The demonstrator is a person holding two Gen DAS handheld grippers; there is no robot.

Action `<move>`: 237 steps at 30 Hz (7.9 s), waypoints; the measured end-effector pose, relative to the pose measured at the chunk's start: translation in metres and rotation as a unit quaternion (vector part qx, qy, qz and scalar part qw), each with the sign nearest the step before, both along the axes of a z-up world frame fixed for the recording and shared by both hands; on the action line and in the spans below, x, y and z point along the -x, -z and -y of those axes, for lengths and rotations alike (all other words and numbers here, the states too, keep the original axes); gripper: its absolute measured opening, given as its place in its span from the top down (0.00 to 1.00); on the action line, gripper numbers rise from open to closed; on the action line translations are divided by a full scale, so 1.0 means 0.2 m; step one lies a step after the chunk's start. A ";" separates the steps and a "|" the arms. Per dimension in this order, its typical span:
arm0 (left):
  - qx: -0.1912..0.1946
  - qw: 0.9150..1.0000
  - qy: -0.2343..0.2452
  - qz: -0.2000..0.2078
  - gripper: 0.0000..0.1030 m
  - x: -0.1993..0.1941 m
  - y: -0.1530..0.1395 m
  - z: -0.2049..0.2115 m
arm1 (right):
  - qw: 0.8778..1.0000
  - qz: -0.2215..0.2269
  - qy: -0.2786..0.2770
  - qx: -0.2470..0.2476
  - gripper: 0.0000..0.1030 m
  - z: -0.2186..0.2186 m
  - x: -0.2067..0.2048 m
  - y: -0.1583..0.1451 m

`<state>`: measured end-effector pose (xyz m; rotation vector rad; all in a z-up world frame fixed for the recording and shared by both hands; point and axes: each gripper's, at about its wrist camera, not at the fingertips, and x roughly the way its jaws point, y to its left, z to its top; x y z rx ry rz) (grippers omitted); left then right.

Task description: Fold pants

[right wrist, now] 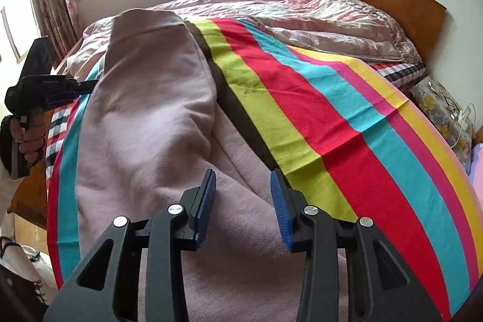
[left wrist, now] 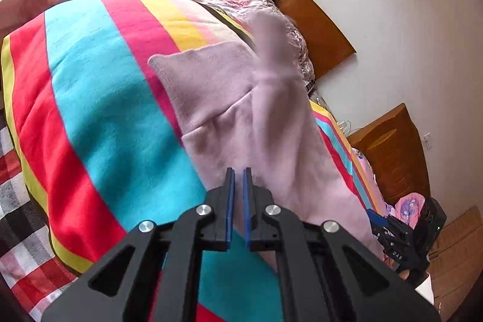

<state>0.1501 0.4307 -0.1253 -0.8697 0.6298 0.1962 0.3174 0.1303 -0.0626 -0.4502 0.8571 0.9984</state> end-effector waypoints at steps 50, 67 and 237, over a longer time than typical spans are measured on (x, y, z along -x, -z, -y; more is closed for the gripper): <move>-0.016 0.999 0.015 0.028 0.60 -0.10 -0.05 0.02 | 0.997 0.016 0.051 -0.049 0.74 0.47 0.69 -0.19; -0.016 1.000 0.019 0.004 0.59 -0.13 -0.02 0.04 | 0.997 0.039 -0.004 0.065 0.80 0.37 0.93 0.10; 0.124 0.991 -0.025 0.037 0.25 0.05 -0.07 -0.32 | 0.992 -0.014 0.089 -0.088 0.19 0.09 0.55 -0.19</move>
